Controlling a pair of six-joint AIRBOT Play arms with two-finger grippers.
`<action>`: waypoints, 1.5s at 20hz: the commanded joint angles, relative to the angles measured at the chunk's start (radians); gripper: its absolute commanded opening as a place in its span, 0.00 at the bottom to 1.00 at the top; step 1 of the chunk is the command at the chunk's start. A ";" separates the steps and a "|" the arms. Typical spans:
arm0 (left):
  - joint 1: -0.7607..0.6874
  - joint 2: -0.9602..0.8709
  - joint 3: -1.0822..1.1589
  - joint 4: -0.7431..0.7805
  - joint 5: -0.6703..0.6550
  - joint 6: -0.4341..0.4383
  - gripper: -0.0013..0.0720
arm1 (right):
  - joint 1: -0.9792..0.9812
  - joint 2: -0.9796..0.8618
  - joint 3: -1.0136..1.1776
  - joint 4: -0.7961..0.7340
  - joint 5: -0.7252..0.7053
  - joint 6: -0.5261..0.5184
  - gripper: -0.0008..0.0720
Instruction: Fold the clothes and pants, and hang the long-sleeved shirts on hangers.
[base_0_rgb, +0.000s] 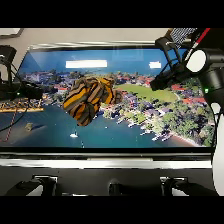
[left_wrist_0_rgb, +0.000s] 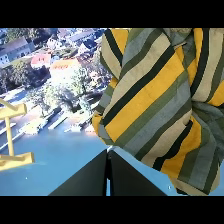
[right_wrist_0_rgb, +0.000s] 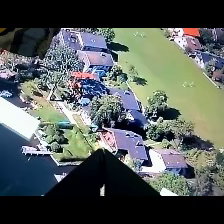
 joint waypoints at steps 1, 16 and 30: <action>0.001 0.001 0.000 0.000 0.000 0.000 0.07 | 0.001 0.000 0.000 0.000 0.000 -0.002 0.05; 0.001 0.001 -0.010 0.000 0.000 -0.059 0.84 | 0.001 0.000 0.000 0.000 0.001 -0.002 0.05; 0.208 -0.305 -0.282 -0.608 0.200 -0.211 1.00 | 0.001 0.000 0.000 0.002 0.000 -0.002 0.05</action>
